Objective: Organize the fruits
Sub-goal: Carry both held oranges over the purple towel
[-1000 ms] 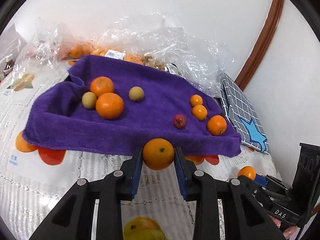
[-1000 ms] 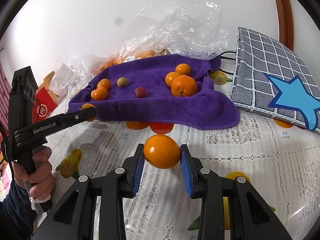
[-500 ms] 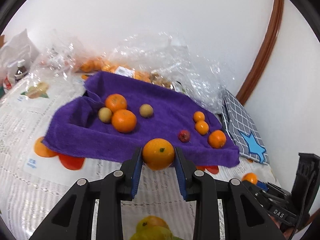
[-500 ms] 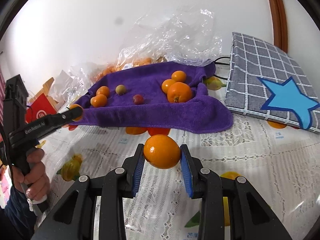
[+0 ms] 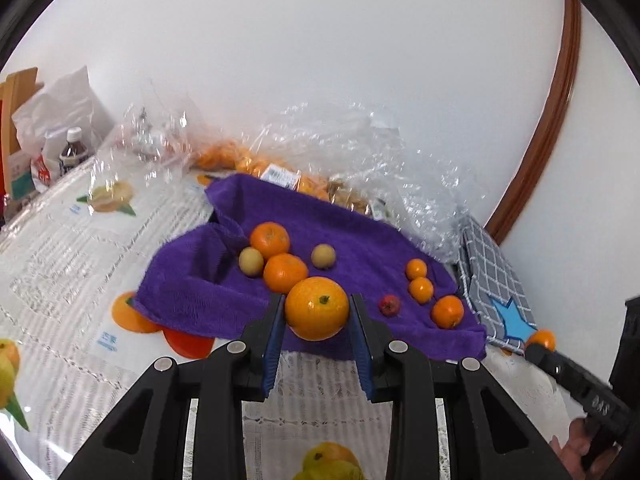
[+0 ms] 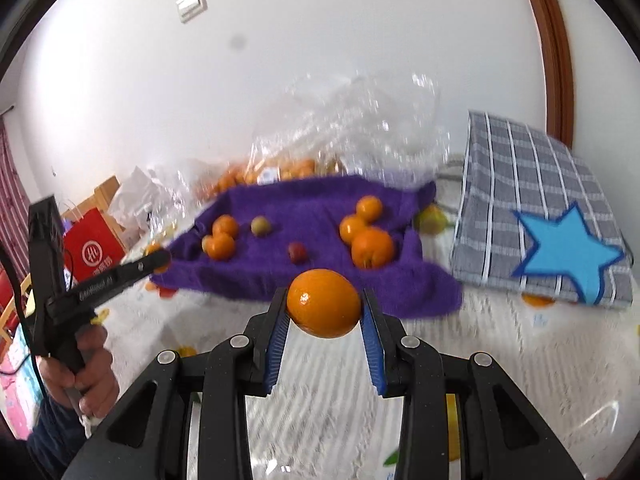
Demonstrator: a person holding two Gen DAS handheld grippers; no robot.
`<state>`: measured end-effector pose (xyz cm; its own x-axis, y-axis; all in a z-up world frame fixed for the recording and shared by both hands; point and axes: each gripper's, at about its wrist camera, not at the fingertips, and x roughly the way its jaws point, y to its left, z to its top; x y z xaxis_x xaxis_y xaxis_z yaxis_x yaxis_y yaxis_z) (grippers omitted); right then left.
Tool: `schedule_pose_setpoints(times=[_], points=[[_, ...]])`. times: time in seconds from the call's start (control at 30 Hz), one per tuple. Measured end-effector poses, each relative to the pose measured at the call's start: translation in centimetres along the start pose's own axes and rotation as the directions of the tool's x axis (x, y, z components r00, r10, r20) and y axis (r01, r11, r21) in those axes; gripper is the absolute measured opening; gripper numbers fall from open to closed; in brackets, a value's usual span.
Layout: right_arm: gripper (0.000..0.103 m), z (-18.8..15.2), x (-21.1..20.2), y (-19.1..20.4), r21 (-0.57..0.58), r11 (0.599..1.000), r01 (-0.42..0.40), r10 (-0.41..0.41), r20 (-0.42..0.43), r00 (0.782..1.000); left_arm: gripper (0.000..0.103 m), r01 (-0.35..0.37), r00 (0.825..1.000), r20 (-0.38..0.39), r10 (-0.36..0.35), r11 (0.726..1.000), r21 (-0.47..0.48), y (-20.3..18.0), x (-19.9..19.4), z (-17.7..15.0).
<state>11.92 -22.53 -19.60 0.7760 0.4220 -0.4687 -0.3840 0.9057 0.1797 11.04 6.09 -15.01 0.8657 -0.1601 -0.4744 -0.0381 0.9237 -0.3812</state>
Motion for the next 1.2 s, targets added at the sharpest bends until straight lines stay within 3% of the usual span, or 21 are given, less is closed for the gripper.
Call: schedule_pose_setpoints(times=[0.17,0.3,0.5,0.6,0.77,1.0,1.2], points=[[0.035,3.0,0.5,1.0,-0.041,0.999,0.008,-0.007,0.031,0.999,0.03,-0.016,1.0,0.024,0.016,0.999,0.029,0.4,-0.7,1.8],[0.035,5.0,1.5,1.5,-0.046,0.999,-0.001,0.004,0.056,0.998,0.03,-0.03,0.998,0.049,0.027,0.998,0.052,0.7,-1.0,5.2],[0.035,7.4,4.5,2.1,-0.043,0.999,-0.02,0.023,0.069,0.997,0.03,-0.041,0.997,0.071,0.037,0.998,0.056,1.1,2.0,8.6],[0.035,7.6,6.9,2.4,-0.047,0.998,-0.033,0.035,0.041,0.999,0.03,-0.037,0.998,0.051,0.035,0.998,0.042,2.0,3.6,8.5],[0.035,5.9,11.1,1.8,-0.02,0.999,-0.049,0.048,-0.043,0.998,0.03,-0.012,0.999,-0.045,0.011,1.0,-0.019,3.8,6.1,7.3],[0.035,4.5,13.3,2.2,-0.082,0.997,-0.009,-0.001,-0.118,0.993,0.03,-0.068,0.99,-0.123,0.068,0.998,0.0,3.8,7.6,5.6],[0.035,3.6,14.3,1.5,-0.055,0.998,-0.02,0.011,-0.155,0.988,0.03,-0.106,0.977,-0.188,0.102,0.994,-0.013,3.2,8.1,4.4]])
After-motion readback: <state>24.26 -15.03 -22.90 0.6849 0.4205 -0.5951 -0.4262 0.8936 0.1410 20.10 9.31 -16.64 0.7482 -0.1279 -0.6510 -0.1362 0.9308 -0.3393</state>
